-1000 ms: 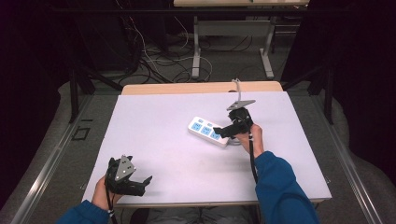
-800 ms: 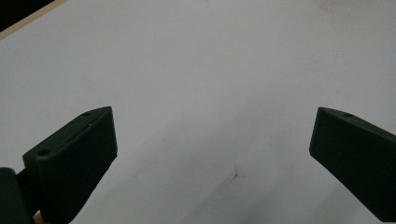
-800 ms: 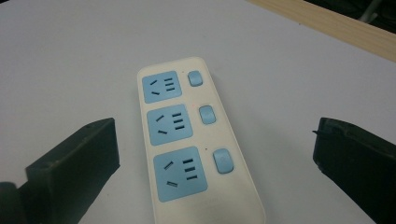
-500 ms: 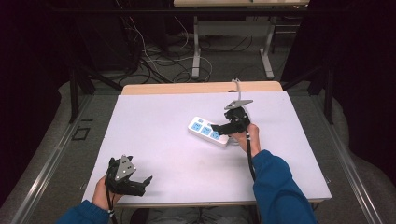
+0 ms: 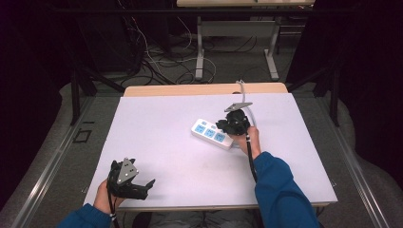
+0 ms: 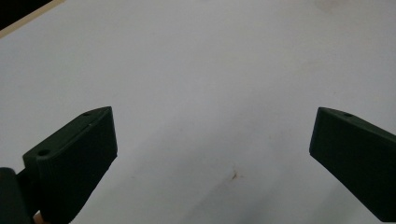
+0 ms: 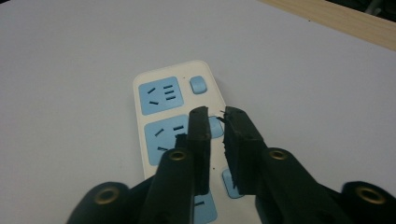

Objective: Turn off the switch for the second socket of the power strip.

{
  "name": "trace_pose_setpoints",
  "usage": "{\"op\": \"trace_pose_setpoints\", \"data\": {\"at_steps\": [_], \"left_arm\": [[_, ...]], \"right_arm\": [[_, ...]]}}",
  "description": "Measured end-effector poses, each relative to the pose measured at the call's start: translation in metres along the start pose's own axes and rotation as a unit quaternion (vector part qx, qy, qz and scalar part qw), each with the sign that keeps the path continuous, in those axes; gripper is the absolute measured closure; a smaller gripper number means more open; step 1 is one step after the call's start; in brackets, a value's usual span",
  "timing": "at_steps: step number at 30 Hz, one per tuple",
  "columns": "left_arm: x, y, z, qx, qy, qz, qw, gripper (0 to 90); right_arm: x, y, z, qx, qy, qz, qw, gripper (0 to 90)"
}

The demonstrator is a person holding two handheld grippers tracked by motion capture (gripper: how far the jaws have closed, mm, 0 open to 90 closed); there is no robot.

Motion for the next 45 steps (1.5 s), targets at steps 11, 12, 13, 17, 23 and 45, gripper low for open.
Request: {"op": "trace_pose_setpoints", "data": {"at_steps": [11, 12, 13, 17, 23, 45], "left_arm": [[0.0, 0.0, 0.0, 0.0, 0.0, 0.002, 1.0, 0.6], [0.0, 0.0, 0.0, -0.001, -0.001, 0.002, 1.0, 0.6], [0.0, 0.0, 0.0, -0.001, -0.001, 0.002, 1.0, 0.6], [0.001, 0.0, 0.0, 0.0, 0.001, 0.0, 1.0, 0.6], [0.001, 0.0, 0.0, 0.0, 0.002, 0.001, 1.0, 0.7], [0.0, 0.001, 0.0, -0.001, -0.003, 0.003, 1.0, 0.6]], "right_arm": [[-0.002, 0.01, 0.001, -0.005, 0.006, 0.018, 0.9998, 90.0], [-0.001, 0.012, 0.002, -0.003, 0.006, 0.015, 0.9999, 90.0], [-0.002, 0.013, 0.002, -0.005, 0.006, 0.021, 0.9998, 90.0], [0.0, 0.021, 0.004, 0.001, -0.007, 0.025, 0.9997, 90.0], [0.0, 0.027, 0.006, 0.005, -0.006, 0.03, 0.9995, 90.0], [-0.005, 0.036, 0.007, -0.004, -0.011, 0.042, 0.9991, 90.0]]}}
Point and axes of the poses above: each handheld gripper's, and its own axes: y roughly forward along the jaws, z roughly out of its underside, x roughly to its left, the point moved 10 cm from there along y, roughly forward along the jaws, and after that the axes turned 13 degrees about y, right-handed, at the moved point
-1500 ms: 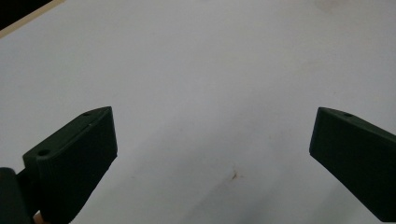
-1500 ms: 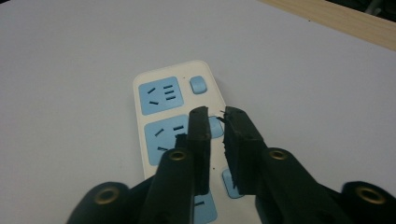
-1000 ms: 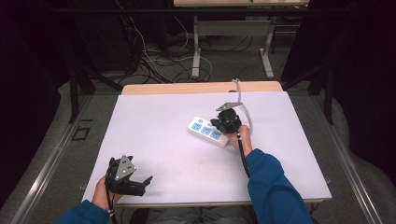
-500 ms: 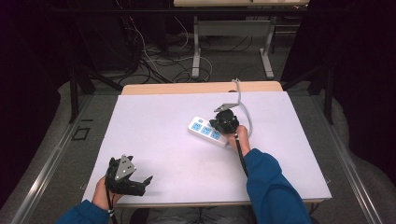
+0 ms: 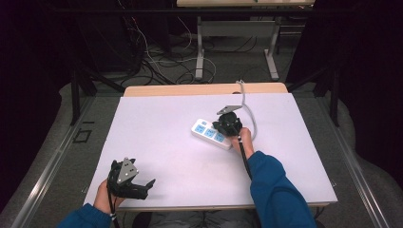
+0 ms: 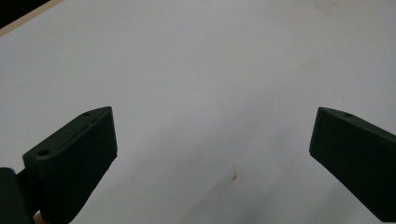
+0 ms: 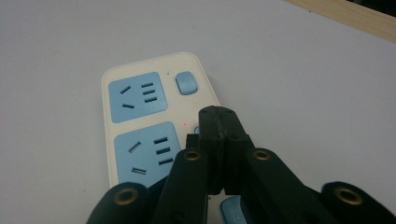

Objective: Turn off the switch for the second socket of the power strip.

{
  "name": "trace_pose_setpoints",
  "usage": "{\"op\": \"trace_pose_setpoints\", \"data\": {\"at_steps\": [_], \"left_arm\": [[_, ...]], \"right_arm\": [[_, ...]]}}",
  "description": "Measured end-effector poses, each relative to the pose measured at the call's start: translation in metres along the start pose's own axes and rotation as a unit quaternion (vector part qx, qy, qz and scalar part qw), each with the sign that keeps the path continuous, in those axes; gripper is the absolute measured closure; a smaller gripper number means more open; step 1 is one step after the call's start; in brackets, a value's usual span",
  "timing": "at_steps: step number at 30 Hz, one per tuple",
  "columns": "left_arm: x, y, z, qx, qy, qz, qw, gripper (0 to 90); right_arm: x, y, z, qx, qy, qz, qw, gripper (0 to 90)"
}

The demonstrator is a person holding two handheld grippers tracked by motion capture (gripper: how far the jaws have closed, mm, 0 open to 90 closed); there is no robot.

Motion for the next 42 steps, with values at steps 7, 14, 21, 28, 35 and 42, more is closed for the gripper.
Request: {"op": "trace_pose_setpoints", "data": {"at_steps": [7, 14, 21, 28, 35, 42], "left_arm": [[0.0013, 0.0, 0.0002, 0.003, 0.009, -0.004, 0.9999, 0.7], [0.0003, 0.0004, 0.0, 0.003, 0.006, -0.002, 1.0, 0.7], [0.0004, 0.0004, 0.0, 0.003, 0.006, -0.002, 1.0, 0.7], [0.0, 0.0007, 0.0, 0.003, 0.007, 0.0, 1.0, 0.7], [-0.0003, 0.0004, -0.0002, 0.003, 0.007, 0.0, 1.0, 0.7], [-0.0003, 0.0003, -0.0002, 0.003, 0.007, 0.0, 1.0, 0.7]], "right_arm": [[0.0001, -0.0008, 0.0016, 0.005, 0.006, -0.007, 0.9999, 90.0], [-0.0001, -0.0007, 0.0019, 0.004, 0.006, -0.01, 0.9999, 90.0], [0.0009, 0.0, 0.001, 0.002, -0.007, 0.0, 1.0, 90.0], [0.0018, 0.002, -0.0002, -0.004, -0.018, 0.01, 0.9998, 90.0], [0.0031, 0.0024, 0.0001, -0.005, -0.016, 0.008, 0.9998, 90.0], [0.0034, 0.0019, 0.0008, -0.003, -0.014, 0.009, 0.9999, 90.0]]}}
Point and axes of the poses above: each handheld gripper's, and its own axes: y roughly forward along the jaws, z roughly out of its underside, x roughly to its left, the point moved 10 cm from there along y, roughly forward along the jaws, and after that the axes turned 13 degrees about y, right-handed, at the moved point
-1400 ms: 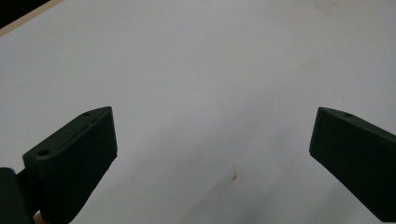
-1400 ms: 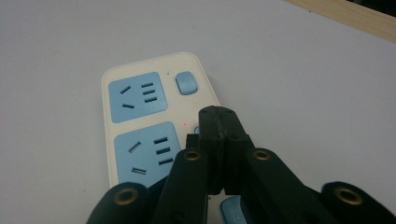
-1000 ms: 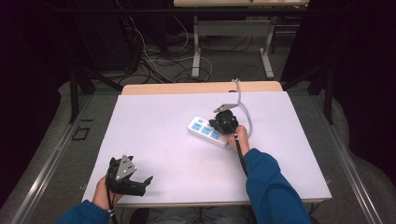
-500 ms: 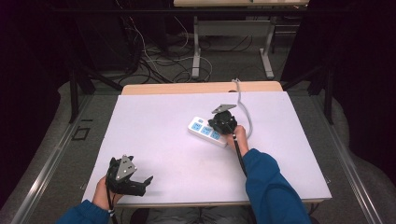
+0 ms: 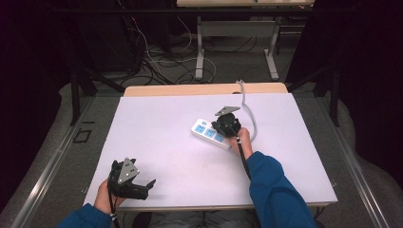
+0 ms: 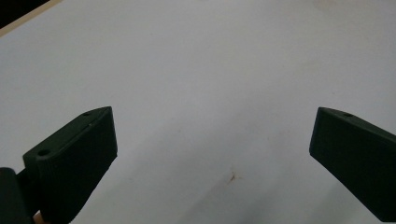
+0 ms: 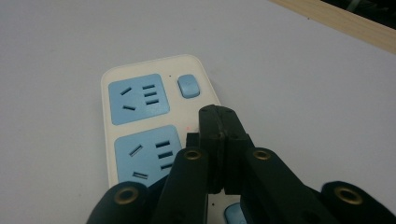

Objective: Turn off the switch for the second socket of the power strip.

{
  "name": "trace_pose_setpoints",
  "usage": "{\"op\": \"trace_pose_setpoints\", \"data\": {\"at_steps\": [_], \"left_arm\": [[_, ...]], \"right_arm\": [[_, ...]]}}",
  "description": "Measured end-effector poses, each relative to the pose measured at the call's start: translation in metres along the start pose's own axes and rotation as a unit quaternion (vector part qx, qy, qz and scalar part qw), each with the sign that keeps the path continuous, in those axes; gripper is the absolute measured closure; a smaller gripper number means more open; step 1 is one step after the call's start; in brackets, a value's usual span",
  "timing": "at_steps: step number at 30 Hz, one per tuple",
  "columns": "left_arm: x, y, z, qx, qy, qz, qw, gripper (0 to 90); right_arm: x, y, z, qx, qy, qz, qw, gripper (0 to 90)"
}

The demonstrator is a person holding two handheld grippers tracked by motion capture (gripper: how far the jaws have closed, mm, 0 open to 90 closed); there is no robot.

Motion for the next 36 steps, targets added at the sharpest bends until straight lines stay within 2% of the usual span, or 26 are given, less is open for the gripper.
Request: {"op": "trace_pose_setpoints", "data": {"at_steps": [3, 4, 20, 27, 28, 36], "left_arm": [[0.0, 0.0, 0.0, 0.0, 0.0, 0.0, 1.0, 0.7], [0.0, 0.0002, 0.0, 0.0, 0.001, 0.0, 1.0, 0.7], [-0.0009, 0.0004, -0.0005, -0.001, -0.001, 0.001, 1.0, 0.7], [-0.0012, 0.0007, -0.0007, -0.003, -0.003, 0.002, 1.0, 0.7], [-0.0012, 0.0007, -0.0007, -0.003, -0.003, 0.002, 1.0, 0.7], [-0.0012, 0.0007, -0.0008, -0.003, -0.002, 0.002, 1.0, 0.7]], "right_arm": [[-0.0009, -0.0009, 0.0016, 0.009, 0.002, 0.002, 1.0, 90.0], [0.0001, 0.0004, 0.0001, -0.002, 0.006, 0.0, 1.0, 90.0], [-0.0013, 0.0004, 0.0002, -0.007, 0.003, 0.002, 1.0, 90.0], [0.0, 0.0009, -0.0001, -0.013, 0.008, -0.006, 0.9999, 90.0], [-0.0005, -0.0001, 0.0011, -0.006, 0.01, -0.001, 0.9999, 90.0], [-0.0012, 0.0009, 0.0015, -0.01, 0.006, -0.001, 0.9999, 90.0]]}}
Point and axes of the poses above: each handheld gripper's, and its own axes: y roughly forward along the jaws, z roughly out of its underside, x roughly to its left, the point moved 10 cm from there along y, roughly forward along the jaws, and after that the axes turned 13 degrees about y, right-handed, at the moved point
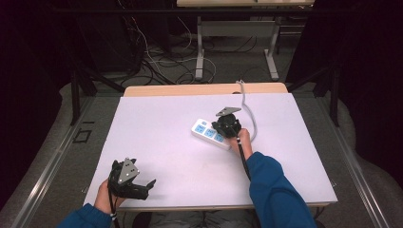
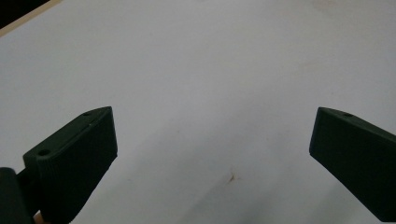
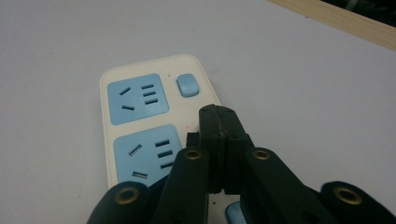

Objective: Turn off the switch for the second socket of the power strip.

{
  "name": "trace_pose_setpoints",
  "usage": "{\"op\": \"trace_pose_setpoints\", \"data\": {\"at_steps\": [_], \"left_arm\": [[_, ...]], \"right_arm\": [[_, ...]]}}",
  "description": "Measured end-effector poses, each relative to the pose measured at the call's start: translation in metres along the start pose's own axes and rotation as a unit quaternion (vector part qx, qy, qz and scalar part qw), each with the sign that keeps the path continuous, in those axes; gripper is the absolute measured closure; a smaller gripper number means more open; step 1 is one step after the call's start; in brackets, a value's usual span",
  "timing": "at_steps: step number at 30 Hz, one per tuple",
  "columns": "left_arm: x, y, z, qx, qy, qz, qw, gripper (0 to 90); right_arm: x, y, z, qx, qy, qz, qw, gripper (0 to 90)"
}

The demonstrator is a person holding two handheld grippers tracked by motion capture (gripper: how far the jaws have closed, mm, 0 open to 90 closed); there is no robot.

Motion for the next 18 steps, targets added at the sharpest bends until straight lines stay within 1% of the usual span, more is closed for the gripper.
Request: {"op": "trace_pose_setpoints", "data": {"at_steps": [18], "left_arm": [[-0.0001, -0.0001, 0.0001, 0.002, 0.001, -0.001, 1.0, 0.7]], "right_arm": [[0.0001, 0.0, 0.0001, 0.0, 0.001, 0.001, 1.0, 90.0]]}}
Point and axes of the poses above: each handheld gripper's, and its own axes: y roughly forward along the jaws, z roughly out of its underside, x roughly to its left, the point moved 10 cm from there along y, roughly forward along the jaws, and after that the axes turned 13 degrees about y, right-handed, at the moved point
